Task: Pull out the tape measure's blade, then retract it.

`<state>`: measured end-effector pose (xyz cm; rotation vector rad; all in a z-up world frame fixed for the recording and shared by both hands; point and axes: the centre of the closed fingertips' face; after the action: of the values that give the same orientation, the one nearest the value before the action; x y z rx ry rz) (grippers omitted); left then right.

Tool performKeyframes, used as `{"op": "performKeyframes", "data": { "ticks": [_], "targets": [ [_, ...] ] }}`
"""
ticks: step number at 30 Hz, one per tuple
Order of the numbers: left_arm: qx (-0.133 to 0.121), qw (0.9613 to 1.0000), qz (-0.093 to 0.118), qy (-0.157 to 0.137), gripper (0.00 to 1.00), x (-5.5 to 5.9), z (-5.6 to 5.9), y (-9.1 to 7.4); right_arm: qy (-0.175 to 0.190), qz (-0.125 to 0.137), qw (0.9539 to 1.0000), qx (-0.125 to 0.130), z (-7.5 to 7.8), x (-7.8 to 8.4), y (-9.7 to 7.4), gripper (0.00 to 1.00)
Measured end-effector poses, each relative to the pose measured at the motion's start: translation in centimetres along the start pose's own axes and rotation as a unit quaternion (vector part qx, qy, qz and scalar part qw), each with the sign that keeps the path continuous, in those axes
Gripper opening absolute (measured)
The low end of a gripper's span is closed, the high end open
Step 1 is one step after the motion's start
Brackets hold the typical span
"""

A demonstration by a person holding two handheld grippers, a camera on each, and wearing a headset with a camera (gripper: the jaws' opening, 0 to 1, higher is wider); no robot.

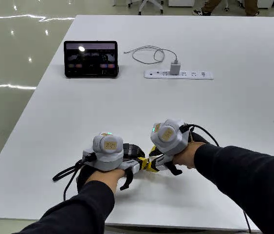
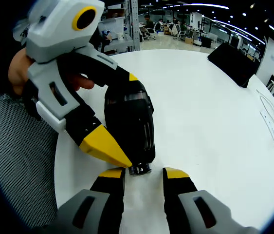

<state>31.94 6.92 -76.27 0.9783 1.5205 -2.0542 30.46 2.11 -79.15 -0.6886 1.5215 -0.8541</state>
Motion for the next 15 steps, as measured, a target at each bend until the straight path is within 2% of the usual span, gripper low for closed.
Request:
{"op": "performKeyframes", "data": {
  "ticks": [3,5,11,15],
  "targets": [
    [-0.005,1.0,0.001,-0.005,0.71,-0.1,-0.4,0.0,0.001,0.003,1.0,0.0,0.1,0.0,-0.1,0.34],
    [-0.009,1.0,0.002,-0.003,0.73,-0.1,-0.6,0.0,-0.021,0.025,0.9992,0.024,0.8,-0.7,-0.4,0.42],
    [-0.005,1.0,0.008,0.003,0.75,-0.3,-0.8,-0.3,0.02,0.037,0.9981,0.046,2.1,-0.2,-1.3,0.68],
    [-0.002,0.9999,0.01,0.01,0.81,-0.7,-1.2,-0.2,0.043,0.049,0.9963,0.056,2.5,0.3,-2.3,0.74]
  ]
}}
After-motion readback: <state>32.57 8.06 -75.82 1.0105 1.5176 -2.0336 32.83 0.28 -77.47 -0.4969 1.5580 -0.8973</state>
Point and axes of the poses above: the centre of the closed fingertips' face, and the gripper's own axes: y roughly forward along the fingers, z roughly to its right, x roughly out of its underside, and after that the axes turned 1 degree about -z, right-handed
